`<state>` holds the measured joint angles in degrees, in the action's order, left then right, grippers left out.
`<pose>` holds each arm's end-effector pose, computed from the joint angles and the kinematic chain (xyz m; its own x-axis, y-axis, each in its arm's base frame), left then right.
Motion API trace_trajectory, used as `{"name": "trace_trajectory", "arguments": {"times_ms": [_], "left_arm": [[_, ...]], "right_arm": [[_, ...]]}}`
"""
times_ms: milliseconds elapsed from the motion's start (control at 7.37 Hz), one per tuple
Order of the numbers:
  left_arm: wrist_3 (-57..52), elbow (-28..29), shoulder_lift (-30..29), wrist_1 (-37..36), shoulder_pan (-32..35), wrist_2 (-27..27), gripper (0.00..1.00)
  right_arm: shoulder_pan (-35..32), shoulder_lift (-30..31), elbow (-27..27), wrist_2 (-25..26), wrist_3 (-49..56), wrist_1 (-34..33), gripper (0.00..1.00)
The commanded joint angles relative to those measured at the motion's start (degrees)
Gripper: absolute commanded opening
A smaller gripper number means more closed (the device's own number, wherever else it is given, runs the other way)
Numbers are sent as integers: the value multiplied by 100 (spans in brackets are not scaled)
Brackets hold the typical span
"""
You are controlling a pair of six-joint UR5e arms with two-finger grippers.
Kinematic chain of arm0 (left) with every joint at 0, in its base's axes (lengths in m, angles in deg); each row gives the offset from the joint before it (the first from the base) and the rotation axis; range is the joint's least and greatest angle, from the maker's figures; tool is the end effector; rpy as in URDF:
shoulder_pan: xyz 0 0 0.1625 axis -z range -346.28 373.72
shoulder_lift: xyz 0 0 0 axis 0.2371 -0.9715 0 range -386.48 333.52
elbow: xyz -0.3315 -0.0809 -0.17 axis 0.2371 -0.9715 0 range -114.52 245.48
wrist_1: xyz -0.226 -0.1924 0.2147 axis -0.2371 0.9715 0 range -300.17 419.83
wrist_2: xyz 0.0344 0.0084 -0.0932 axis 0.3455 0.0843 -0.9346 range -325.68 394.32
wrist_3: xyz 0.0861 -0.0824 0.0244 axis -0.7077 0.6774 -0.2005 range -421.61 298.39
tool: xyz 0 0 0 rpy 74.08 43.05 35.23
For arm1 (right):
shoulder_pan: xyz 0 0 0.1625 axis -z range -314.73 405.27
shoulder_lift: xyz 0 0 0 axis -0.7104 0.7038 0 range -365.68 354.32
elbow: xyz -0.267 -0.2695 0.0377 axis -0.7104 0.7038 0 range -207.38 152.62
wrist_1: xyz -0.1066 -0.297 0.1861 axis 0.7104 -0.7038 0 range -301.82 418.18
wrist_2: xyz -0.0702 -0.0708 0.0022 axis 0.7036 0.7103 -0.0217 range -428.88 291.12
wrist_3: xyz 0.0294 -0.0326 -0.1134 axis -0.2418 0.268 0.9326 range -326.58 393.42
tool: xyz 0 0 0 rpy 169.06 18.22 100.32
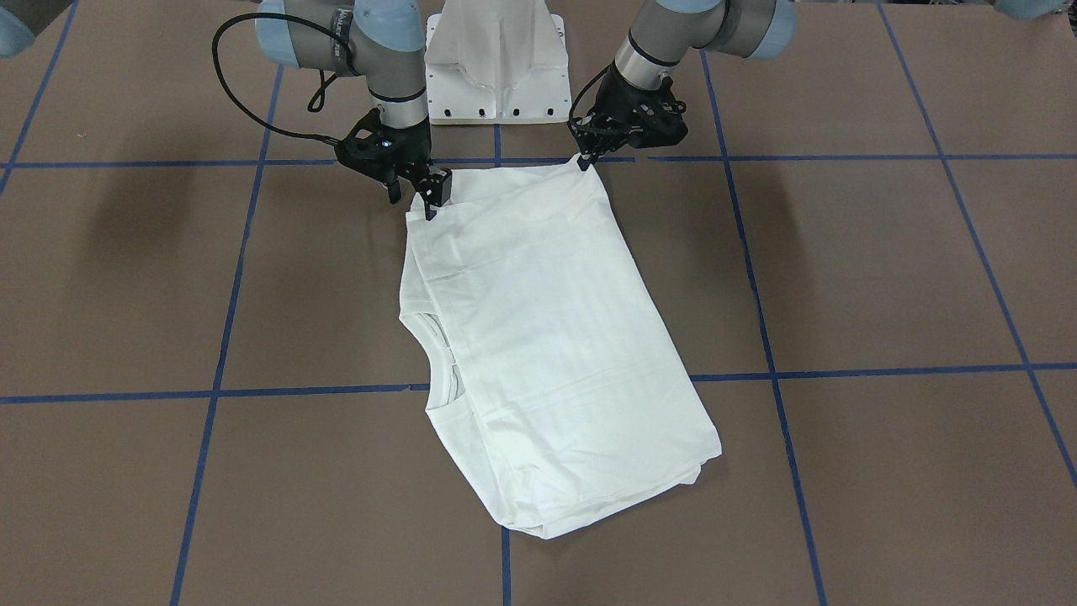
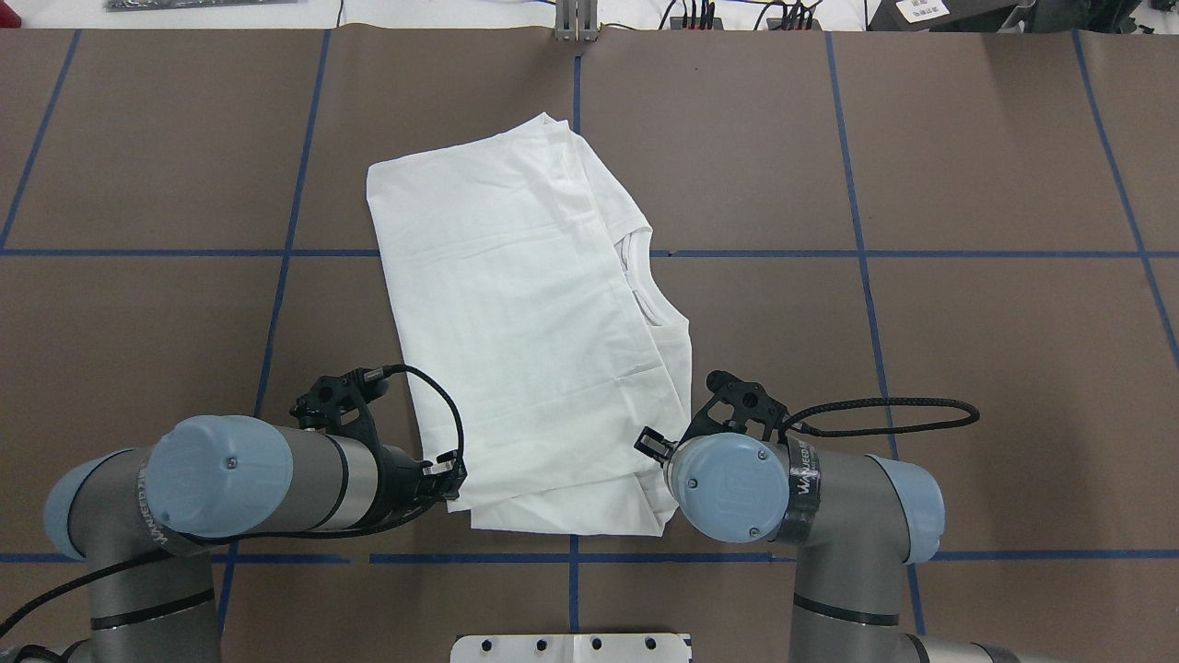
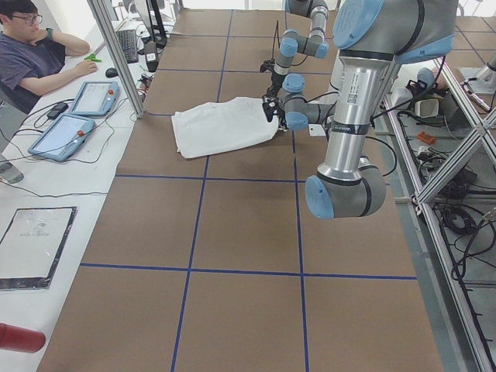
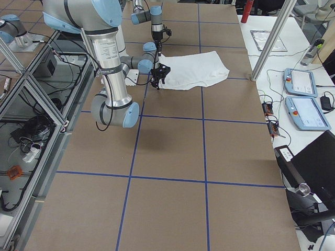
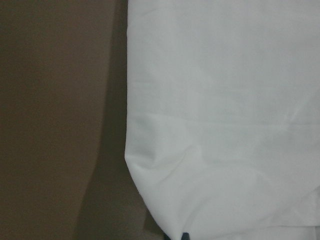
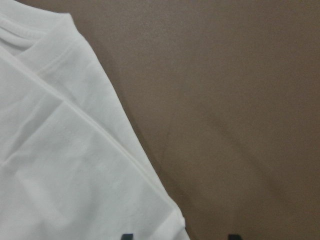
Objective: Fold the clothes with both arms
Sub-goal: 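Grasp the near edge of the folded shirt with both grippers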
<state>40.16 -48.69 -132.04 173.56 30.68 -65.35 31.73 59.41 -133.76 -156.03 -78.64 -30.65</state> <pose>0.4610 -0.2587 0.2761 0.3890 -0.3290 -0.8605 0.2282 0.9393 -0.2560 -0.5240 -0.2694 0.3054 0.5647 0.5219 0.6393 -0.5164 0.8277 -0.2196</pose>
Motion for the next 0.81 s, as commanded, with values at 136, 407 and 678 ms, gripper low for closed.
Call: {"name": "trace_trajectory", "arguments": {"times_ms": [136,407,678], "left_arm": [[0,0,0,0,0,0,0],[0,0,9,9,0,0,0],[0,0,0,0,0,0,0]], "right_arm": [[27,-49,21,23,0,7,39],[44,-58,21,23,9,7,1],[44,-93,21,32,17,-11,0]]}}
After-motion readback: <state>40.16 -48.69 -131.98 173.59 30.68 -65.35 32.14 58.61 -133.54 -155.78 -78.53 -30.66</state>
